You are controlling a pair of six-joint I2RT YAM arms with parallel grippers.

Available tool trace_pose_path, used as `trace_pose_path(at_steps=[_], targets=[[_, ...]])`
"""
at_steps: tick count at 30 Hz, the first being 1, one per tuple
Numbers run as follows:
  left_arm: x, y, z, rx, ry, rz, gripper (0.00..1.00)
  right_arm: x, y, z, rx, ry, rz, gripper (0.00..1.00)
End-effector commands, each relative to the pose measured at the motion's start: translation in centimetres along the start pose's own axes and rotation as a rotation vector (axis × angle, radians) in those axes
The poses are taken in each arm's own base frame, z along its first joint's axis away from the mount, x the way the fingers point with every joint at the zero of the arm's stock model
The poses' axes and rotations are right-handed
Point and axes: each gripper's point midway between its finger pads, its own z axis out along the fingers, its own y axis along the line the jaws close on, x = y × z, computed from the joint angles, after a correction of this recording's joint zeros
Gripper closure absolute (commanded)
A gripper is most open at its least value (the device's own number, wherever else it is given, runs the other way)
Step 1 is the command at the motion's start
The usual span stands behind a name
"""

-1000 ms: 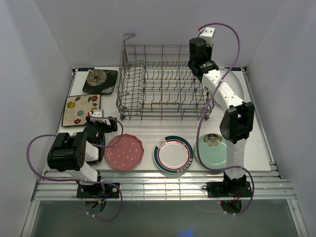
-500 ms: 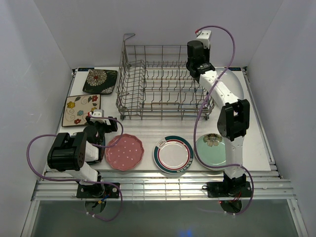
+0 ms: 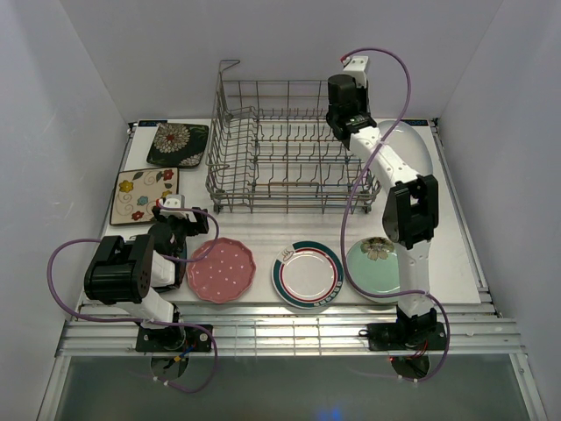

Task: Load the plates into the dish rack
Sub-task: Insert the plate into the dish rack.

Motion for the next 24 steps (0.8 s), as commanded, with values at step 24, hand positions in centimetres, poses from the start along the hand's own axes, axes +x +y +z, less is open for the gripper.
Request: trace_pose_path(at_steps=[24], targets=[[-1.0, -0.3, 0.4, 0.020, -0.027, 0.009, 0.02, 1.1, 2.6, -0.1, 0.024, -0.035, 0.040, 0.92]])
